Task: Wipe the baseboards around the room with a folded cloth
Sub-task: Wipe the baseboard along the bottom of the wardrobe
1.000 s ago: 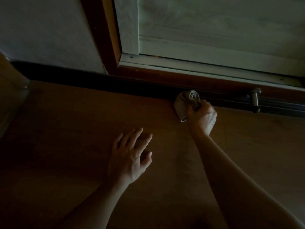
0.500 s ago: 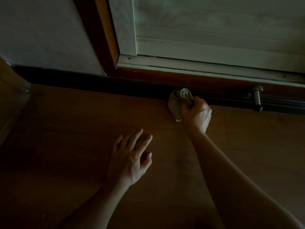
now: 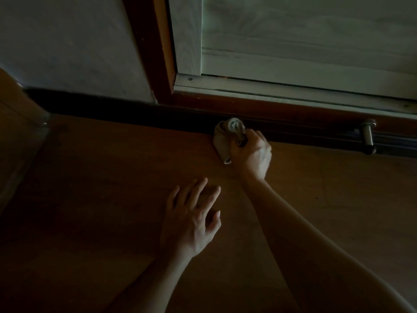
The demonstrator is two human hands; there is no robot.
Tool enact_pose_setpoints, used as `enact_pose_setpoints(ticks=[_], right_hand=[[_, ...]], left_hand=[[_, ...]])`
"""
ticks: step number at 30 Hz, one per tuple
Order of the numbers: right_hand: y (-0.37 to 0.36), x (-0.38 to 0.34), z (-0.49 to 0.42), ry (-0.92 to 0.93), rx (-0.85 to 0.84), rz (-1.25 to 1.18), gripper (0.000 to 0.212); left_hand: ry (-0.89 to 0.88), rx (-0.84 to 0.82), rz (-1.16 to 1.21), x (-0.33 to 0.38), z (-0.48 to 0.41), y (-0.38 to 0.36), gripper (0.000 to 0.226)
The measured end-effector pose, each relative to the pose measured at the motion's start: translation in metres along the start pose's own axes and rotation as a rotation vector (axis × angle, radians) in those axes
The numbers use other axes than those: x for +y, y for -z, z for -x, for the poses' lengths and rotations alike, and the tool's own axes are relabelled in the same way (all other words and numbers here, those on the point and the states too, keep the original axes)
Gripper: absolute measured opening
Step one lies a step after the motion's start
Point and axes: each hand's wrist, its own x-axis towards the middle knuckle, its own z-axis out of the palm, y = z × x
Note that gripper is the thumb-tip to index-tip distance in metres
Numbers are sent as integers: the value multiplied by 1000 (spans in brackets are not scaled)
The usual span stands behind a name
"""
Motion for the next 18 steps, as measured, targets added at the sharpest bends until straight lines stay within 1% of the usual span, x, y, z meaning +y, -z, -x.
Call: enact_pose_setpoints(ticks=[2, 6, 7, 10, 12, 14, 15, 18], right_hand=[[-8, -12, 0, 21, -45, -31, 21], [-22, -30, 6, 46, -55, -46, 28], [-26, -39, 7, 60, -89, -47, 34], [-34, -61, 9, 63, -173, -102, 64], [-30, -60, 8, 36, -154, -129, 69], [-18, -45, 5, 34, -119, -102, 67], [-10, -35, 2, 39, -109, -71, 63], [18, 6, -7, 14, -64, 14, 34]], left_hand=[[-3, 2, 3, -1, 1, 0, 56], [-3, 18, 10, -1, 0, -1, 53], [-5, 28, 11, -1, 0, -1, 50], [-17, 62, 15, -1, 0, -2, 45], [-16, 41, 20, -1, 0, -2, 47], [-6, 4, 12, -1, 0, -1, 52], [-5, -6, 8, -1, 0, 0, 54], [-7, -11, 8, -1, 0, 1, 56]])
